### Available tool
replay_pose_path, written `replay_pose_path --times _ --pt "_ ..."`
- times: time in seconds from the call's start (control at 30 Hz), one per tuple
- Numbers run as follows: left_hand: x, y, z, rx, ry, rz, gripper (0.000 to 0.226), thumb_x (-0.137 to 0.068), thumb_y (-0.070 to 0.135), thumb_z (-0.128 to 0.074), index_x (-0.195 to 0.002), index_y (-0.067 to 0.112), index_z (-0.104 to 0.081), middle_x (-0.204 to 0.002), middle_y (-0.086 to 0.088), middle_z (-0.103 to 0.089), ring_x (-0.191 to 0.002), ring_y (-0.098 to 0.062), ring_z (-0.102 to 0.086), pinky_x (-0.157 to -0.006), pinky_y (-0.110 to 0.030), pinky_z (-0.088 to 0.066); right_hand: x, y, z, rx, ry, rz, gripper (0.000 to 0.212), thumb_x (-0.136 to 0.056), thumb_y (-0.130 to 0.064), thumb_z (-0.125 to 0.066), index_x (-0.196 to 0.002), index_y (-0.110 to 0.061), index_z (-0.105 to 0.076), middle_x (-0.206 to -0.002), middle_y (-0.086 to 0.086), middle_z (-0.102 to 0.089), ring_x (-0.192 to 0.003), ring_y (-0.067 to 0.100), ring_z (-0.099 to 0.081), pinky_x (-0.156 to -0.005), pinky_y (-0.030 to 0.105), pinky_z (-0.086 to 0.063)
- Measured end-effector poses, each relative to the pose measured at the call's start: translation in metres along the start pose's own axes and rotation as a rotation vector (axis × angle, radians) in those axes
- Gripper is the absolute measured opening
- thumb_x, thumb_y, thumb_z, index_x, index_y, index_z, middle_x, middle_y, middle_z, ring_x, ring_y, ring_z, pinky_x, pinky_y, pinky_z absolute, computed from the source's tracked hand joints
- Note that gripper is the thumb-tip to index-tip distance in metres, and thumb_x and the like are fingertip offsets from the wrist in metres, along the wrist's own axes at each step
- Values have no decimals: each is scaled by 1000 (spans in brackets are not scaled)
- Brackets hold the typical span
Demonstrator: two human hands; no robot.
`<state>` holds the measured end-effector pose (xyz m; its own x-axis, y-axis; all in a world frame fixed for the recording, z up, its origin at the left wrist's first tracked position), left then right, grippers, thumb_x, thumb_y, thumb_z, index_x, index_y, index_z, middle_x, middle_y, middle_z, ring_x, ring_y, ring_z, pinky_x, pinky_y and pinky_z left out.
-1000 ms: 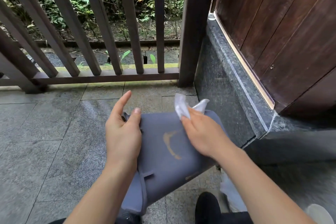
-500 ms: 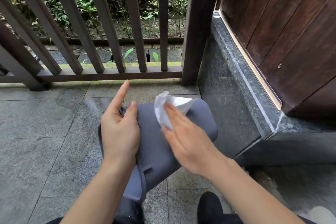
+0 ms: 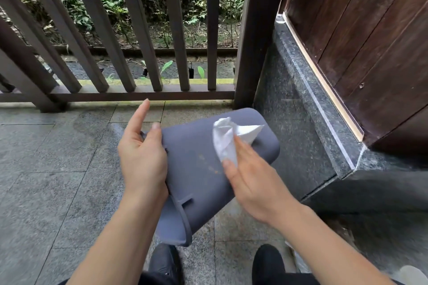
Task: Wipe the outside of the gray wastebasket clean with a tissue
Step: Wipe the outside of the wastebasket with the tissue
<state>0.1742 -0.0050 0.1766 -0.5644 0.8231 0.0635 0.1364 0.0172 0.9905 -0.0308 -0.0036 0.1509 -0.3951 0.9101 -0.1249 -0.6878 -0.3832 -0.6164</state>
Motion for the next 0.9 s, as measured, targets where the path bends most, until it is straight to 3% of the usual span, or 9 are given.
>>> replay_pose_path --times 0.13,0.23,0.3,0.37,0.43,0.53,0.63,0.73,0.9 --pt "-1 4 7 11 9 -6 47 -104 11 -53 -119 53 -69 -52 16 -34 -47 -6 -27 -45 -19 -30 -4 64 16 -54 40 -269 59 -106 -55 -13 -160 -33 -17 -162 -7 -36 -145 18 -38 -106 44 -43" --pt "-1 5 13 21 11 6 46 -104 12 -53 -115 52 -71 -47 19 -35 -43 -3 -28 -43 -16 -31 -3 89 13 -135 68 -373 49 -105 -54 -14 -137 -30 -44 -123 -2 -57 -113 23 -56 -86 35 -41" --pt "-1 6 16 28 18 9 44 -104 11 -53 -114 50 -72 -44 19 -36 -41 -1 -29 -41 -14 -32 -4 81 8 -133 67 -343 52 -106 -52 -15 -147 -28 -38 -135 -3 -54 -124 20 -51 -92 34 -40" --pt "0 6 17 24 22 11 44 -104 12 -52 -114 50 -72 -45 18 -35 -41 -2 -28 -42 -15 -31 -6 51 4 -105 65 -231 60 -105 -55 -15 -158 -29 -25 -156 -7 -42 -141 3 -35 -105 29 -35" --pt "1 5 15 20 27 19 43 -105 11 -52 -114 48 -73 -51 14 -33 -45 -5 -27 -45 -19 -29 -6 7 -3 -104 41 -52 67 -103 -60 -13 -160 -26 -21 -163 -13 -30 -146 -11 -17 -119 27 -26" --pt "-1 2 17 15 44 52 42 -105 10 -51 -118 44 -72 -57 8 -33 -52 -10 -29 -51 -26 -31 8 -52 -26 -83 -28 202 68 -105 -57 -15 -160 -18 -16 -167 -17 -11 -155 -4 -1 -127 29 -8" --pt "-5 2 22 8 45 77 43 -105 8 -50 -121 42 -70 -48 16 -36 -46 -6 -32 -46 -20 -35 23 -81 -40 -10 -57 393 68 -107 -51 -16 -157 -6 -23 -166 -2 -19 -158 16 -9 -129 35 -10" --pt "-6 2 23 8 32 96 43 -105 7 -49 -120 41 -70 -48 18 -43 -45 -4 -35 -45 -18 -37 24 -81 -39 44 -74 467 63 -107 -45 -18 -155 -6 -30 -165 3 -26 -157 19 -15 -128 39 -14" --pt "-8 -1 19 31 20 147 41 -105 12 -51 -123 43 -72 -67 3 -45 -51 -10 -34 -54 -26 -35 5 -34 -15 123 38 289 60 -105 -37 -31 -152 1 -35 -159 0 -23 -152 13 -24 -127 28 -13"
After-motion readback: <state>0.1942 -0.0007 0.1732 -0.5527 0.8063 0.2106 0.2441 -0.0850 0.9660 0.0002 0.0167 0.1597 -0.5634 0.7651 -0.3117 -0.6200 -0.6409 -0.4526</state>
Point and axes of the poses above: each hand's wrist, its own x-axis away from the middle knuckle, its own z-axis out of the back of the hand, y = z × x, the point moved 9 cm from there along -x, towards the middle knuckle
